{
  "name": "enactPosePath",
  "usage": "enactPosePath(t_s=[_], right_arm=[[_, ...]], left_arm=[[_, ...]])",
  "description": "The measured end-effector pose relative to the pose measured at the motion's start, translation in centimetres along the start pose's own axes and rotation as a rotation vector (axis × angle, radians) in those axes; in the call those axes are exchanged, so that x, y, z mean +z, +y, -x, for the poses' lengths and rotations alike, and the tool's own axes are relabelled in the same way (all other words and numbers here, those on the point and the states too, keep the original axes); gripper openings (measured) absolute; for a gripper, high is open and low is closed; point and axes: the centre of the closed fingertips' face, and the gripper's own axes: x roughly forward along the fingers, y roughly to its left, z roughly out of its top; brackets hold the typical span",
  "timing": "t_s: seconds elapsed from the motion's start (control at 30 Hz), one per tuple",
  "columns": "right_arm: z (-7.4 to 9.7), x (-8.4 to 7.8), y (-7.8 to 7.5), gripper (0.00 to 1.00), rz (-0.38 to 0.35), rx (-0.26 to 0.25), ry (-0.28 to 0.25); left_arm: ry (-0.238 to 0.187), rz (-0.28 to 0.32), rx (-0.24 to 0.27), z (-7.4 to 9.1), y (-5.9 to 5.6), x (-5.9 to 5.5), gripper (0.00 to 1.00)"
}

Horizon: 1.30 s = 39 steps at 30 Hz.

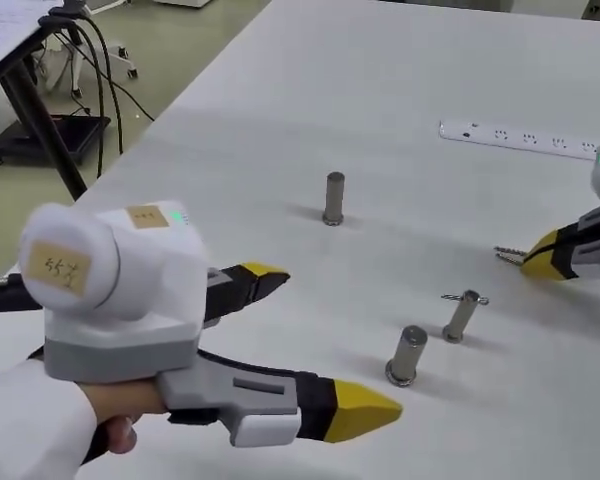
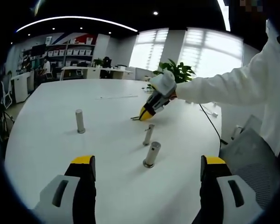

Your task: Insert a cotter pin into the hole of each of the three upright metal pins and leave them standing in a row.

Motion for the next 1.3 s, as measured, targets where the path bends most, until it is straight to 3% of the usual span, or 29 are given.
enactPosePath(t_s=[0.3, 0.5, 0.87, 1.13, 1.3], right_arm=[[0.2, 1.0, 0.4, 0.00, 0.013, 0.000, -0.010], [1.8, 2.8, -0.5, 0.00, 0.062, -0.083, -0.075], [5.2, 4.5, -0.1, 0.00, 0.120, -0.147, -0.149], [8.1, 6.7, 1.7, 0.00, 0.172, -0.226, -0.235], [9.1, 7.4, 2.8, 0.00, 0.200, -0.251, -0.257]], left_arm=[[0.010, -0.003, 0.007, -0.1, 0.0, -0.1, 0.91], [0.008, -0.008, -0.004, -0.3, -0.2, 0.2, 0.86], [0.005, -0.023, -0.044, -1.7, -1.0, 1.3, 0.82], [-0.014, -0.022, -0.068, -2.9, -1.4, 2.7, 0.79], [-0.021, -0.020, -0.084, -3.8, -1.6, 3.8, 0.77]])
